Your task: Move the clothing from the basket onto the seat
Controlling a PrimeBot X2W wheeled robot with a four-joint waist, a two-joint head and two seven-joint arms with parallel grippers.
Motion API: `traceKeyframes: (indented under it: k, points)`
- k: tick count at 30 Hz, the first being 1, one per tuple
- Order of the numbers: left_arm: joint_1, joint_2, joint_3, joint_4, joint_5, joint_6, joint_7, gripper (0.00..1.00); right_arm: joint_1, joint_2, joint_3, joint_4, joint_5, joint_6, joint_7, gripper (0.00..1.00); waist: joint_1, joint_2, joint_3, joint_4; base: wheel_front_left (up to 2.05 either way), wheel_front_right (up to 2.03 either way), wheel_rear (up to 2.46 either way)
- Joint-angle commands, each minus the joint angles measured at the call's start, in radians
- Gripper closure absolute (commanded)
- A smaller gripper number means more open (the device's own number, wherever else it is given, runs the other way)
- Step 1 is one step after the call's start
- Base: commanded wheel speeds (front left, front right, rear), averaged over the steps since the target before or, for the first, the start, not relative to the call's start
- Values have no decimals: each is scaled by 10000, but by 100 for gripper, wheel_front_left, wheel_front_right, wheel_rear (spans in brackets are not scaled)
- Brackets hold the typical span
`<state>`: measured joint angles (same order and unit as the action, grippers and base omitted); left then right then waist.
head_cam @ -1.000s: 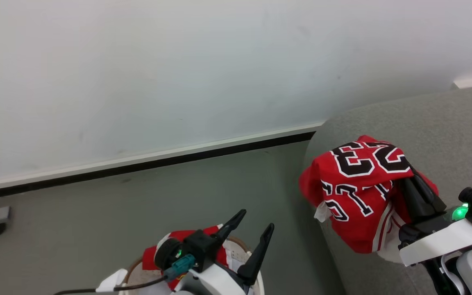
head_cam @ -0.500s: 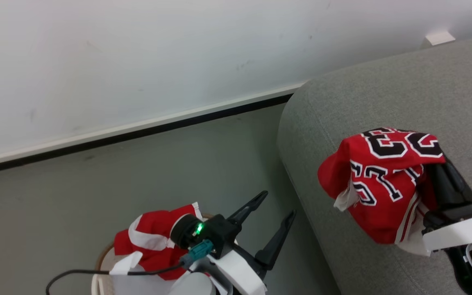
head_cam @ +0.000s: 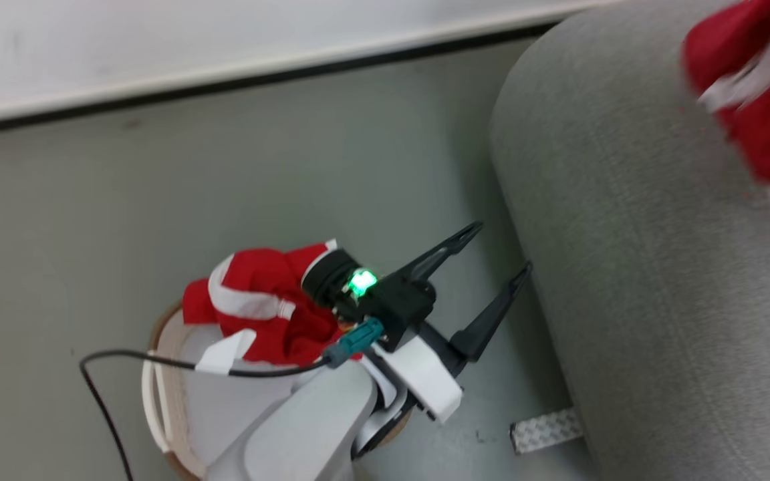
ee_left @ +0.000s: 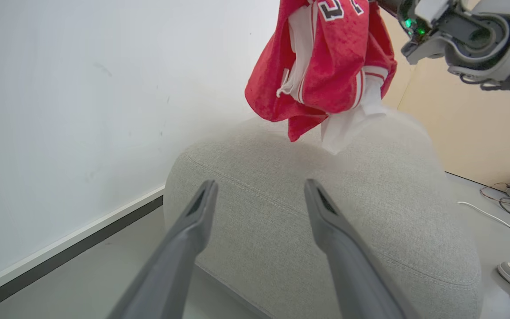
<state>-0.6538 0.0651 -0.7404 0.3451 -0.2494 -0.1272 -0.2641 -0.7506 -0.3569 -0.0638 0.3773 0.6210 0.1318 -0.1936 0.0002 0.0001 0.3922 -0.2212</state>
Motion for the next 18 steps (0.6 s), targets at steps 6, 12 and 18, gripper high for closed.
traceKeyframes:
  k: [6,12,18]
  points:
    - [-884,-61,-338,-163,-95,-28,-5,0,-1872,-834,-1941,1872,-1589,-23,222,100,-2,-1,1712,1049,0,0,0]
    - [-945,-93,-298,-178,-257,-26,-5,0,-2222,-696,-3196,3467,-3026,-23,-188,100,-2,-1,2136,1446,0,0,0]
    - [-666,-18,-203,51,-152,-29,-6,0,-1431,-236,-3858,4509,-3777,-23,-641,51,-2,-1,1929,1449,0,0,0]
